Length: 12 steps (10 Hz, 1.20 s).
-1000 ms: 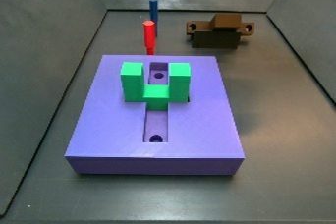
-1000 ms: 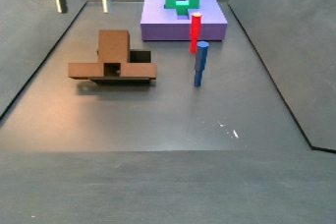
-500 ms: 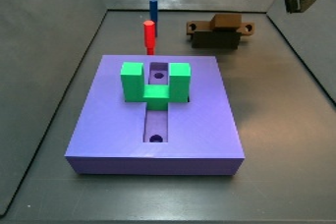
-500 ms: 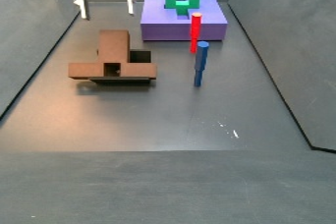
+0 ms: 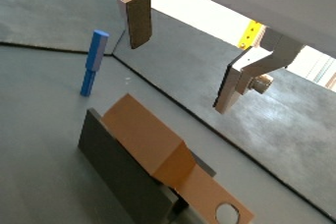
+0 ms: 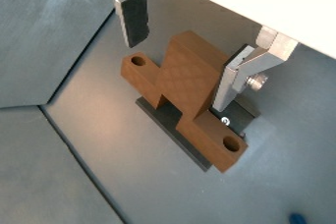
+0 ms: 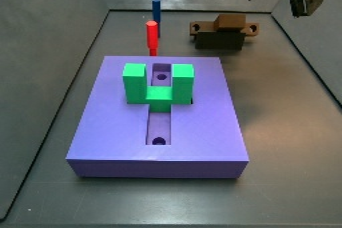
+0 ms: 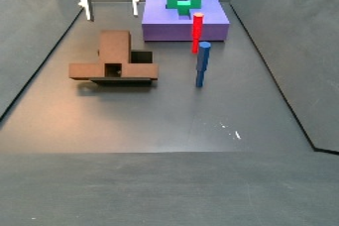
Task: Pick up the brown object. Move up. Place the brown object on the fixture. Regrasp the brown object. Move to above the board. Insert the brown object.
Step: Regrasp the brown object.
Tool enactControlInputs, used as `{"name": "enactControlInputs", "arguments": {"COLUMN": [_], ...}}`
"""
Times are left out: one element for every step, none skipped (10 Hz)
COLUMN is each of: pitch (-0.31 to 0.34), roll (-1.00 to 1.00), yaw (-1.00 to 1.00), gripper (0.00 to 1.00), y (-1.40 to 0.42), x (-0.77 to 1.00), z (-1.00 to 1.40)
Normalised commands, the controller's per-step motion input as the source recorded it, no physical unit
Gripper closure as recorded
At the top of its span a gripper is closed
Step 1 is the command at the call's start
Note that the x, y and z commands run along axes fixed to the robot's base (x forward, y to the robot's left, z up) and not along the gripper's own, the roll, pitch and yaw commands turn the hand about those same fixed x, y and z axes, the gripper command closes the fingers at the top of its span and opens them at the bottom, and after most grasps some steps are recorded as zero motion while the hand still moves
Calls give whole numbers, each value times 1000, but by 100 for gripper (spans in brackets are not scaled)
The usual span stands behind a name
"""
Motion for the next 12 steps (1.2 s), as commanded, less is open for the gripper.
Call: {"name": "enactControlInputs", "arguments": {"pitch": [-457,-534,-489,-249,-146,-54,0,0,0,0,0,0], "roll": [-366,-503,-334,0,174,451,583,617,466,343,249,220], "yaw": [0,3,29,51,0,0,0,43,49,46,83,180], "gripper": [0,0,0,0,0,0,0,0,0,0,0,0], "y": [71,71,6,0,-37,-160,-220,-211,-197,-157,-109,-31], "x": [-49,-51,-66,0,0,0,46,0,31,69,77,51], "z": [-109,-63,-89,-114,-169,-211,-200,-151,-120,-114,-106,-120]}}
